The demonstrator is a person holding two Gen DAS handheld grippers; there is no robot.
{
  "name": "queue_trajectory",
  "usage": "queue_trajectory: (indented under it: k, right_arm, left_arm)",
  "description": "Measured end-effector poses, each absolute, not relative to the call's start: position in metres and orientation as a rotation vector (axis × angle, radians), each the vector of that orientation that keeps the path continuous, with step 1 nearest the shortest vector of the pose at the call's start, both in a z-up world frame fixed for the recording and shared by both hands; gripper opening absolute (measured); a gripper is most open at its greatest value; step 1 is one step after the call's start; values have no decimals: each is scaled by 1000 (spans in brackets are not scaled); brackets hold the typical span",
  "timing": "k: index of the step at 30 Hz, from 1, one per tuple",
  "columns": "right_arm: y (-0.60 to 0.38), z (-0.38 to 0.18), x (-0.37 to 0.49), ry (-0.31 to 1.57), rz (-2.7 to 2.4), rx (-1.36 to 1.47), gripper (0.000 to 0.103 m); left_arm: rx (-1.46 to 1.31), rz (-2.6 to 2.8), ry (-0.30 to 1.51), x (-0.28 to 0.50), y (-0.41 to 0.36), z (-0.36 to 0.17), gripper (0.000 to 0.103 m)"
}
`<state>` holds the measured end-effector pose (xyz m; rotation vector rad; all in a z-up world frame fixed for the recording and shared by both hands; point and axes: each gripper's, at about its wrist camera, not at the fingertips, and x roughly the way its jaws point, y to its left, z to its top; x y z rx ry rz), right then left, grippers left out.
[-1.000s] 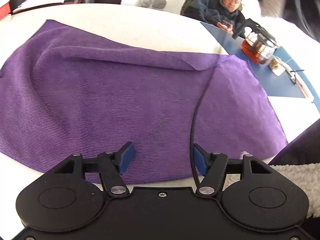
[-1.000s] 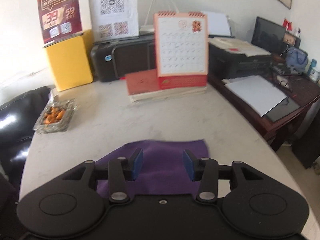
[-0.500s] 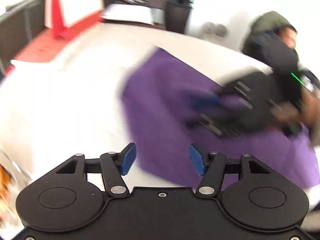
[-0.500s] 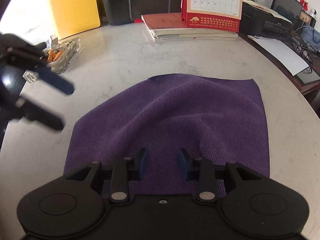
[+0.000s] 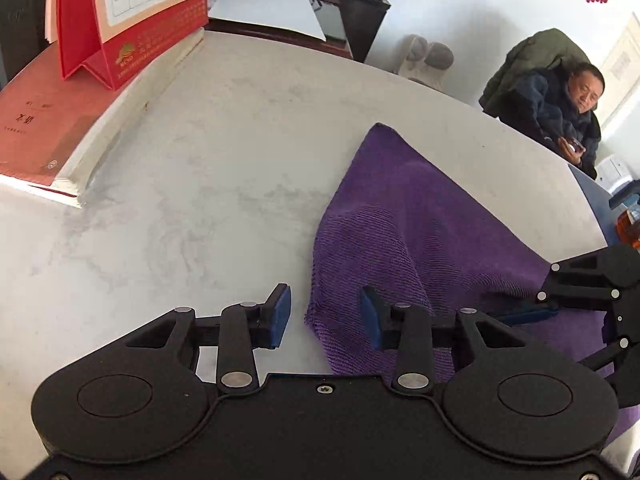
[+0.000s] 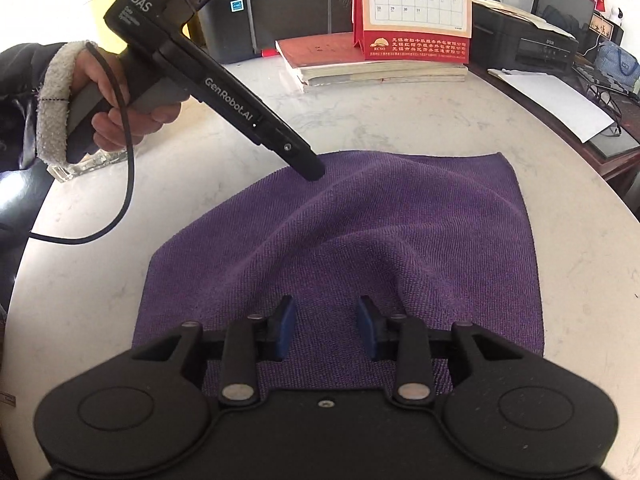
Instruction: Fold towel
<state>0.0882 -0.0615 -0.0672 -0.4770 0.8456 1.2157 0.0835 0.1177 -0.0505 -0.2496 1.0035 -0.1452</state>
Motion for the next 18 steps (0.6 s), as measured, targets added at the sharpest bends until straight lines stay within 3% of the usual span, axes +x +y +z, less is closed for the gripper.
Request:
queue_trajectory:
  k: [2, 4, 18]
  right_arm:
    - [-62, -68, 87, 842, 1214, -477, 32]
    - [-62, -68, 87, 840, 1212, -472, 32]
    - [-60, -68, 87, 834, 1213, -478, 32]
  left_arm:
    - [-299, -178, 1032, 87, 119, -53, 15]
    - [-321, -204, 1056, 87, 117, -55, 6]
    - [-700, -198, 904, 61, 172, -22, 3]
